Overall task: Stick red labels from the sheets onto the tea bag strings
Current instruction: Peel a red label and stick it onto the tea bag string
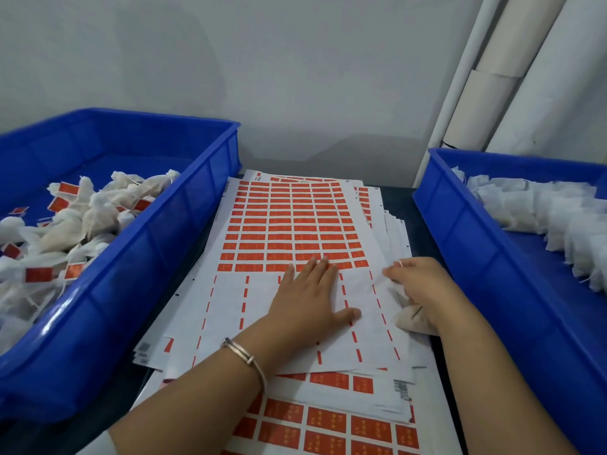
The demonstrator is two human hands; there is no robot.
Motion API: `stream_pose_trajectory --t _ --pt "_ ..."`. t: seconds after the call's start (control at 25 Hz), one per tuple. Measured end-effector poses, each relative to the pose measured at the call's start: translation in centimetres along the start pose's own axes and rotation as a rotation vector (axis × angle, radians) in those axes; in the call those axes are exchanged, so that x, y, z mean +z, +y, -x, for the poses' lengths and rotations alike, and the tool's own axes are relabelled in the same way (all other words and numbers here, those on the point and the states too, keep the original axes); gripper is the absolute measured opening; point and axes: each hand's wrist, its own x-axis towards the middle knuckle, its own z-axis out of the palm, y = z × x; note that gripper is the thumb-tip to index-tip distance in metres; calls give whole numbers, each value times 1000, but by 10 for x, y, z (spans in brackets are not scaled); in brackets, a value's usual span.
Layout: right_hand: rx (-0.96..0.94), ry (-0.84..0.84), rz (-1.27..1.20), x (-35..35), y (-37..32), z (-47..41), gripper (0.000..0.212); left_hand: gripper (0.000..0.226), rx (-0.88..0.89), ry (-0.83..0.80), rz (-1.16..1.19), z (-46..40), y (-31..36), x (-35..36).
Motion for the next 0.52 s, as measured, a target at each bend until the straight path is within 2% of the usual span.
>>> stream_pose_trajectory --t 0.16,0.32,0.44,0.52 --pt "-6 -75 28 1 0 -3 12 92 7 16 14 18 -4 -1" --pt "-6 -248 -180 0 5 -1 9 91 -31 6 91 20 -2 -10" --pt "-39 -381 -346 2 9 2 12 72 -70 142 284 4 10 -23" --pt "-96 -402 -372 7 11 5 11 55 -76 246 414 -4 20 -29"
